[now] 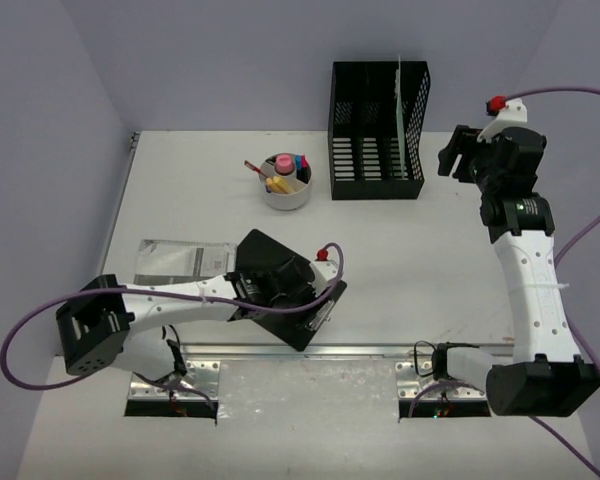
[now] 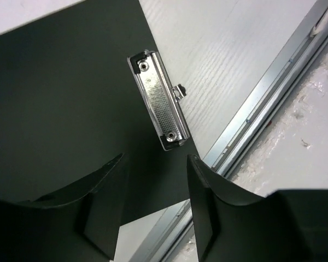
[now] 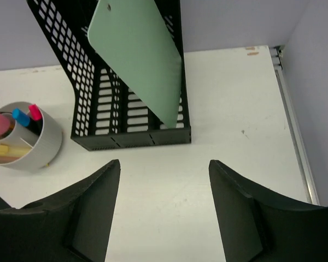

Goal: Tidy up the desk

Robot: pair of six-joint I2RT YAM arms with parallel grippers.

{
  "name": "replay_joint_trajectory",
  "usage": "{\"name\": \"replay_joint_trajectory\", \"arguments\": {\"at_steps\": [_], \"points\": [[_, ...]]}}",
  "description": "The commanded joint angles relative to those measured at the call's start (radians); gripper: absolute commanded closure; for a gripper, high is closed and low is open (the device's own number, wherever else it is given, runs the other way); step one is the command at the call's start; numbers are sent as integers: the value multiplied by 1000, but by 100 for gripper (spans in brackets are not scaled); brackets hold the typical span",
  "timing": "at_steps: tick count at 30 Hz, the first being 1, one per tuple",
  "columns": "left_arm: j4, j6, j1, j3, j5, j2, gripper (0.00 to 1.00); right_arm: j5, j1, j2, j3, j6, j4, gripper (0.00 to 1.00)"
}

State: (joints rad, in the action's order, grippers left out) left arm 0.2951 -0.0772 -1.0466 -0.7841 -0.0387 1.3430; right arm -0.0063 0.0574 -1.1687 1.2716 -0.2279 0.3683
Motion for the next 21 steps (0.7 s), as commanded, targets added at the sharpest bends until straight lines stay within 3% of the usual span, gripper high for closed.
{"name": "replay_joint_trajectory", "arguments": {"at_steps": [1, 10, 21], "points": [[-8, -120, -21, -76, 8, 94, 55, 43, 4, 33, -29, 1, 15, 33], [39, -242, -89, -260, -33, 320, 48, 51, 5, 69, -77, -28, 4, 33], [101, -268, -85, -337, -78, 429, 44, 37, 9, 78, -92, -39, 0, 33]]}}
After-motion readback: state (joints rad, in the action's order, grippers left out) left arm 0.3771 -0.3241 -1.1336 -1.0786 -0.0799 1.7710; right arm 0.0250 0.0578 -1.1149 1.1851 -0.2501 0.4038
